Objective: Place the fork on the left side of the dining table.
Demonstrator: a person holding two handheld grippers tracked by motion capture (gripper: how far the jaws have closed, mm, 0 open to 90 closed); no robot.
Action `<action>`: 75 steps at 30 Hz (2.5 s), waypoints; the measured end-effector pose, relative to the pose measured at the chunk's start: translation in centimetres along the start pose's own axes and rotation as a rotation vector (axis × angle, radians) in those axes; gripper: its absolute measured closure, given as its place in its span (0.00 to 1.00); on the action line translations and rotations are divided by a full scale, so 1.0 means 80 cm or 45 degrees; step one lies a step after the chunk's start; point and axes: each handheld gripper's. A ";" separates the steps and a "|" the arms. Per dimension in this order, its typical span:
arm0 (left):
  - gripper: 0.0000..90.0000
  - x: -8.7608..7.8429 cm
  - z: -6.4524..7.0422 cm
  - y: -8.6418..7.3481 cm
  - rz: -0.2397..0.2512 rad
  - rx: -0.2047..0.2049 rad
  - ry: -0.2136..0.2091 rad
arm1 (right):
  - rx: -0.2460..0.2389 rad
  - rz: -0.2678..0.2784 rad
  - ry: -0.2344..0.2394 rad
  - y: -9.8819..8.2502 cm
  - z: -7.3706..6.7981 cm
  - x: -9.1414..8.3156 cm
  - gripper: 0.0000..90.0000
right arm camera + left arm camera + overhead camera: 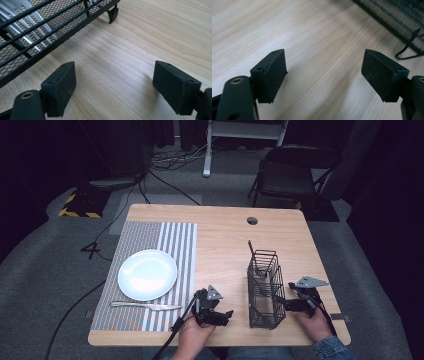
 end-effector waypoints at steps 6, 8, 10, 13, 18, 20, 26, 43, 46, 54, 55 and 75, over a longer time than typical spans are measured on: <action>0.29 -0.041 -0.002 0.008 0.053 0.060 0.035 | 0.000 0.000 0.000 0.000 0.000 0.000 0.21; 0.31 -0.051 -0.003 0.010 0.064 0.094 0.032 | 0.000 0.000 0.000 0.000 0.000 0.000 0.21; 0.33 -0.060 -0.004 0.014 0.063 0.097 0.019 | 0.000 0.000 0.000 0.000 0.000 0.000 0.21; 0.34 -0.074 -0.005 0.021 0.083 0.110 0.003 | 0.000 0.000 -0.001 0.000 0.000 0.000 0.21; 0.37 -0.094 -0.003 0.034 0.108 0.113 -0.019 | 0.001 0.000 -0.001 0.000 0.000 0.000 0.21; 0.39 -0.102 -0.005 0.040 0.129 0.108 -0.023 | 0.001 0.000 -0.001 0.000 0.000 0.000 0.21; 0.44 -0.117 -0.007 0.061 0.173 0.108 -0.018 | 0.000 0.000 -0.002 0.000 0.000 0.000 0.21; 0.50 -0.127 -0.022 0.129 0.230 0.049 -0.053 | 0.011 0.001 -0.009 0.000 -0.001 0.000 0.21; 0.49 -0.124 -0.024 0.136 0.240 0.041 -0.072 | 0.011 0.001 -0.011 0.000 -0.001 0.000 0.21; 0.50 -0.107 -0.027 0.168 0.283 0.020 -0.046 | 0.014 0.001 -0.014 0.000 -0.002 0.000 0.21; 0.51 -0.105 -0.027 0.171 0.282 0.016 -0.050 | 0.015 0.001 -0.014 0.000 -0.002 0.000 0.21; 0.65 -0.060 -0.025 0.204 0.299 -0.038 -0.046 | 0.016 0.001 -0.014 0.000 -0.002 0.000 0.21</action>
Point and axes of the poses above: each handheld gripper's, and its own axes: x roughly forward along the jaws, y roughly out of its top, z roughly to its right, and after that the axes turned 14 degrees about -z, right-handed
